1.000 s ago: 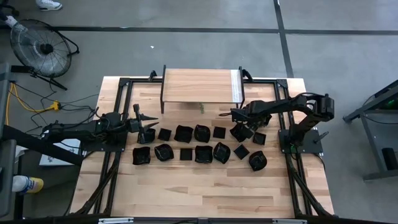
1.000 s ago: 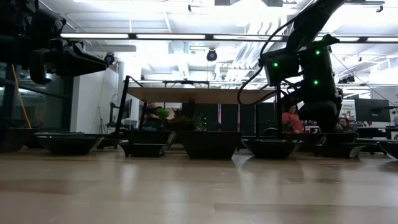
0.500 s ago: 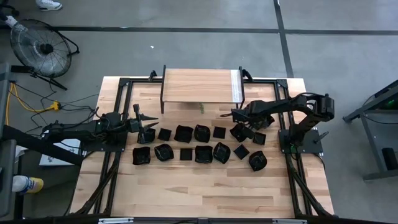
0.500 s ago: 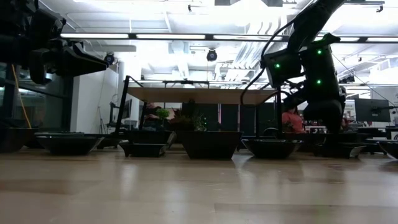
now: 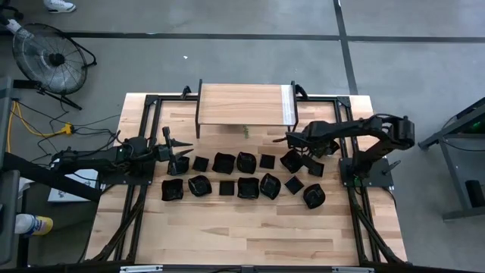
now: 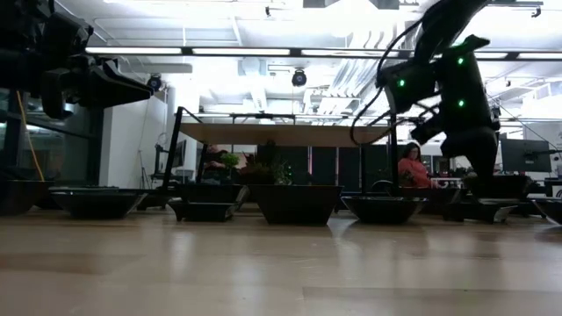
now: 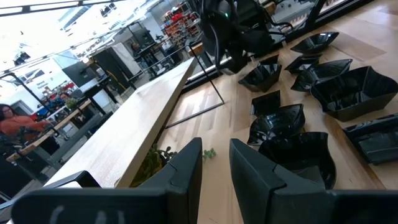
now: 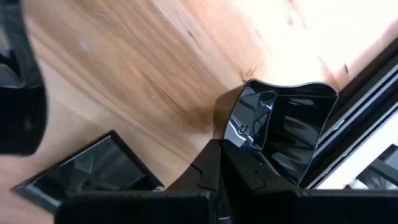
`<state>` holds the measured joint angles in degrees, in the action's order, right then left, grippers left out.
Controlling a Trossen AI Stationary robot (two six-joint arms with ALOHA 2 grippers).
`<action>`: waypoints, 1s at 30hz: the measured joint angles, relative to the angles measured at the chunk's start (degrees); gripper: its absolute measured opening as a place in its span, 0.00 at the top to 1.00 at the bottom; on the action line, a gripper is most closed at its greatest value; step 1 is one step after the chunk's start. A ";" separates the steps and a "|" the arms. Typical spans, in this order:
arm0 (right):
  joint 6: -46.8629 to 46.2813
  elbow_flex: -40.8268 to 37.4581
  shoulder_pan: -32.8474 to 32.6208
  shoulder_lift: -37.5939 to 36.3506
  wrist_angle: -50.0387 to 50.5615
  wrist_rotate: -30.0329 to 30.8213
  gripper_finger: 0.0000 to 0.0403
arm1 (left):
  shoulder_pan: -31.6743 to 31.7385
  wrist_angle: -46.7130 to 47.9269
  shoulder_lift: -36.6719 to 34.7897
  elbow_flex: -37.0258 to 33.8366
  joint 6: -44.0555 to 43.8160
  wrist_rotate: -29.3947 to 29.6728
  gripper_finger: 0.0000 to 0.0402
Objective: Pick & Place Mini shaped plates
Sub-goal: Put the distorted square plate on the shelf
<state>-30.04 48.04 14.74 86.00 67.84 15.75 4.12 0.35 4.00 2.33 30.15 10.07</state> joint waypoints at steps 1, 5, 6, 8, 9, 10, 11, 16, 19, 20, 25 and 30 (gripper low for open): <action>0.00 0.34 0.00 -0.89 0.98 0.02 1.00 | -0.01 0.00 -0.01 0.00 0.00 0.00 0.80; 0.81 4.04 0.00 -4.32 6.27 0.52 1.00 | -0.02 -0.01 -0.01 0.00 0.00 0.20 0.80; 1.45 5.25 0.00 -5.16 7.59 0.80 1.00 | -0.02 -0.01 0.00 0.00 0.00 0.20 0.80; 2.54 8.22 0.00 -6.62 9.84 1.20 1.00 | 0.00 -0.01 -0.01 0.00 0.00 0.20 0.80; 3.21 9.76 0.00 -7.33 10.54 1.70 1.00 | -0.01 -0.01 0.00 0.00 0.00 0.20 0.80; 3.87 11.45 0.00 -7.87 11.24 2.23 1.00 | -0.02 -0.01 0.00 0.00 0.00 0.19 0.80; 4.74 13.25 0.00 -8.29 12.20 2.73 1.00 | 0.00 -0.01 -0.01 0.00 0.00 0.20 0.80; 9.78 23.57 0.00 -8.50 16.08 4.15 1.00 | 0.00 -0.01 -0.01 0.00 0.00 0.17 0.80; 11.46 30.35 0.00 -7.98 18.04 4.94 1.00 | 0.00 -0.01 -0.01 0.00 0.00 0.17 0.80; 12.25 32.52 0.00 -7.80 18.66 5.49 1.00 | -0.02 -0.01 -0.01 0.00 0.00 0.16 0.80; 18.32 41.07 0.46 -7.57 16.85 6.10 1.00 | 0.00 0.00 0.00 0.00 0.00 0.15 0.80; 28.85 44.20 1.97 -7.55 12.05 3.03 1.00 | -0.01 -0.01 -0.01 0.00 0.00 0.13 0.80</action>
<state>-1.20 92.25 16.71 78.46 79.89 18.78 4.11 0.34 3.99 2.33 30.15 10.20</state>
